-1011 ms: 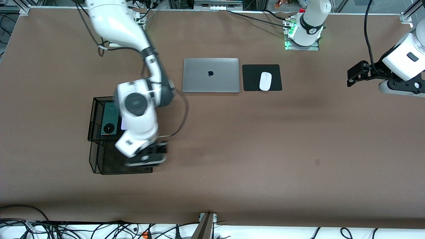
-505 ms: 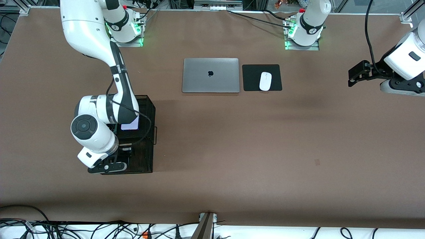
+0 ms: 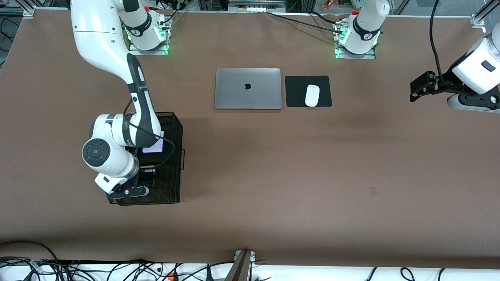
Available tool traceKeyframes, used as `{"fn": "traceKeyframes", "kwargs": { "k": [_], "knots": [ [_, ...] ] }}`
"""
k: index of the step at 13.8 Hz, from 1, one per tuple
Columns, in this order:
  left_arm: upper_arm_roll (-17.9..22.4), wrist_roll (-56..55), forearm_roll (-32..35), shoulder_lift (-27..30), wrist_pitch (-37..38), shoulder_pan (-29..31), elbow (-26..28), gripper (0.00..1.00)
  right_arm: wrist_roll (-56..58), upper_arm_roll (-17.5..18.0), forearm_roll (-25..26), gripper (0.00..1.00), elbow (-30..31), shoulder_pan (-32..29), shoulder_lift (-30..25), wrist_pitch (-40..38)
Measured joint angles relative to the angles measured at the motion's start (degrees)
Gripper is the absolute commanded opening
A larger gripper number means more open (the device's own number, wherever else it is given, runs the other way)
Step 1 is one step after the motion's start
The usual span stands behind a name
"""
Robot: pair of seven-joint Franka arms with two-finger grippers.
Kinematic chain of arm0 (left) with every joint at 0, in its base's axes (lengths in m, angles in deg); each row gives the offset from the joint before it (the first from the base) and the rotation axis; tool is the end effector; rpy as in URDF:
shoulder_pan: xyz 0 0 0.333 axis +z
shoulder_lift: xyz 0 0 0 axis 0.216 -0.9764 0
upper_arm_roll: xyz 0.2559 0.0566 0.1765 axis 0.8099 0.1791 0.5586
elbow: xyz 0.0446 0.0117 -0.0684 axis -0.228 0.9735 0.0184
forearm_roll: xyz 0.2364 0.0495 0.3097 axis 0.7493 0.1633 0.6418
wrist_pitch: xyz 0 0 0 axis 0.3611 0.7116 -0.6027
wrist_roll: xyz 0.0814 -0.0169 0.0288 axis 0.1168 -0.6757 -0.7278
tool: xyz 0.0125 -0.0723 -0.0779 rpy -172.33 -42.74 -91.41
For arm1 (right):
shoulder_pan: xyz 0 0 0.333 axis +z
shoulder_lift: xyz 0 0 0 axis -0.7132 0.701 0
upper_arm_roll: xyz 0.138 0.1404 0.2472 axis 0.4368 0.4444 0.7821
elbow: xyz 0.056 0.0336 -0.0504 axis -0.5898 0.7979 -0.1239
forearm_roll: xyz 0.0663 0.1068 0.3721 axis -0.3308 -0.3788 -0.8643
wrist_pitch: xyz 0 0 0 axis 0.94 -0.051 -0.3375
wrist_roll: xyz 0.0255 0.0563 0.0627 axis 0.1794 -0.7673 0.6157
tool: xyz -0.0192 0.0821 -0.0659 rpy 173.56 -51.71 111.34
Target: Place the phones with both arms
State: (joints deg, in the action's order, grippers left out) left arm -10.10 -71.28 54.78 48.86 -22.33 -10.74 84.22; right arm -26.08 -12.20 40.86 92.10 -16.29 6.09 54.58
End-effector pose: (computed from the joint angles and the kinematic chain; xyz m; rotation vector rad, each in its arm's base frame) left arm 0.5772 -0.0620 0.6392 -3.1258 0.1456 0.0633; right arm 0.7120 0.1348 0.2522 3.0708 0.1958 0.0789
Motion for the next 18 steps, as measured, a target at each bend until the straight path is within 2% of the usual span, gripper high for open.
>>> {"fn": "traceKeyframes", "kwargs": {
  "k": [3,6,8,11,15,18],
  "knots": [
    [-0.01,0.0,0.0,0.0,0.0,0.0,0.0,1.0,-0.01,-0.02,-2.41,0.99,-0.05,-0.07,-0.11,1.43],
    [-0.01,0.0,0.0,0.0,0.0,0.0,0.0,1.0,-0.01,-0.09,-2.7,0.99,-1.34,-0.11,-0.5,1.58],
    [-0.01,0.0,0.0,0.0,0.0,0.0,0.0,1.0,-0.01,-0.27,-2.71,0.99,-3.3,-0.52,-0.88,-1.44],
    [-0.01,0.0,0.0,0.0,0.0,0.0,0.0,1.0,0.0,-1.39,-2.72,0.99,-11.0,-2.16,-1.29,-14.78],
    [-0.01,0.0,0.0,0.0,0.0,0.0,0.0,1.0,0.06,-5.96,-2.72,0.99,-21.59,-2.89,-3.97,-34.39],
    [-0.02,0.0,0.0,0.0,0.0,0.0,0.0,1.0,0.07,-7.64,-2.74,0.99,-25.53,-3.65,-6.55,-40.53]
  ]
}}
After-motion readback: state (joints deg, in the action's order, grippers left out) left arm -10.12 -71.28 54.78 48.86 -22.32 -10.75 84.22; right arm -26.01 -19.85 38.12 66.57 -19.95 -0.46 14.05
